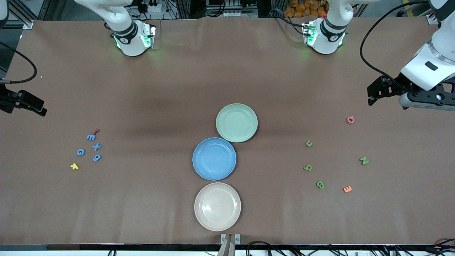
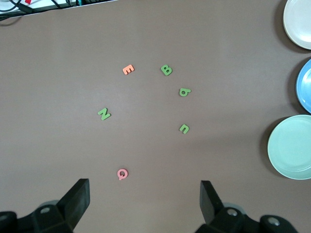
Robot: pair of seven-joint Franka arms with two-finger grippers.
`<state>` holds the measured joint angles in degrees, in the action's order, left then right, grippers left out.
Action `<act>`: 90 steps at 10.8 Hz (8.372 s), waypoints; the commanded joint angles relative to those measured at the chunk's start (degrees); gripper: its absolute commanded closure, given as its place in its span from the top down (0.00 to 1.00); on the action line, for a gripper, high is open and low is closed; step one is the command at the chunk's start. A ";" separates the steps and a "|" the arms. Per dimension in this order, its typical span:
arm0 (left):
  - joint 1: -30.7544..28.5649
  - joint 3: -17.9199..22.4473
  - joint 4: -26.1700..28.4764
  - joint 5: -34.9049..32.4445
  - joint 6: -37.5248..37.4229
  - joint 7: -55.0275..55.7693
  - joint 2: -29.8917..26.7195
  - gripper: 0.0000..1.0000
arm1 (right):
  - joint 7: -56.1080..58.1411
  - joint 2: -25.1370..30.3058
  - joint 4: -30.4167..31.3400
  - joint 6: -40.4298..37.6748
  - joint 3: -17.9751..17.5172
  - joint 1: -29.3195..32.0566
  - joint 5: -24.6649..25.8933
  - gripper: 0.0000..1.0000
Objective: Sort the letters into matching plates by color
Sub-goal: 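Reach the left gripper to green letters while the right gripper reaches blue letters, then grasp the green n with the left gripper while the right gripper grasps blue 6, then drop the green n onto the green plate while the right gripper lifts the 6, then release the blue 6 onto the blue plate while the left gripper returns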
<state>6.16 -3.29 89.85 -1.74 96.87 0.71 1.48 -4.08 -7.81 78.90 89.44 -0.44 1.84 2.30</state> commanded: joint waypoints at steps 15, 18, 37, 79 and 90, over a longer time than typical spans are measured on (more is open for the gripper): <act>0.43 -0.31 3.30 1.39 -0.02 -14.05 6.25 1.00 | 2.15 -0.19 7.92 6.25 -0.09 0.79 -1.07 1.00; 0.43 -4.96 10.74 0.51 10.21 -15.55 8.01 1.00 | 2.15 -0.01 17.93 16.17 0.00 2.28 -1.07 1.00; -0.53 -8.05 21.32 -12.49 41.90 -26.02 31.22 1.00 | 9.27 -23.91 30.00 54.16 0.79 6.42 -6.61 1.00; 9.92 -24.75 21.68 -10.10 47.27 37.35 26.56 1.00 | 9.36 -26.91 30.35 59.01 0.70 6.86 -3.88 0.13; 7.13 -8.85 13.77 -16.28 47.27 37.33 31.91 1.00 | -2.66 -20.23 24.91 43.45 0.17 -6.83 -13.45 0.12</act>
<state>14.60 -14.61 106.99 -17.41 145.07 35.62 30.96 -2.20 -29.02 104.49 133.57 -0.45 -0.76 -7.05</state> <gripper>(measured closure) 0.000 0.700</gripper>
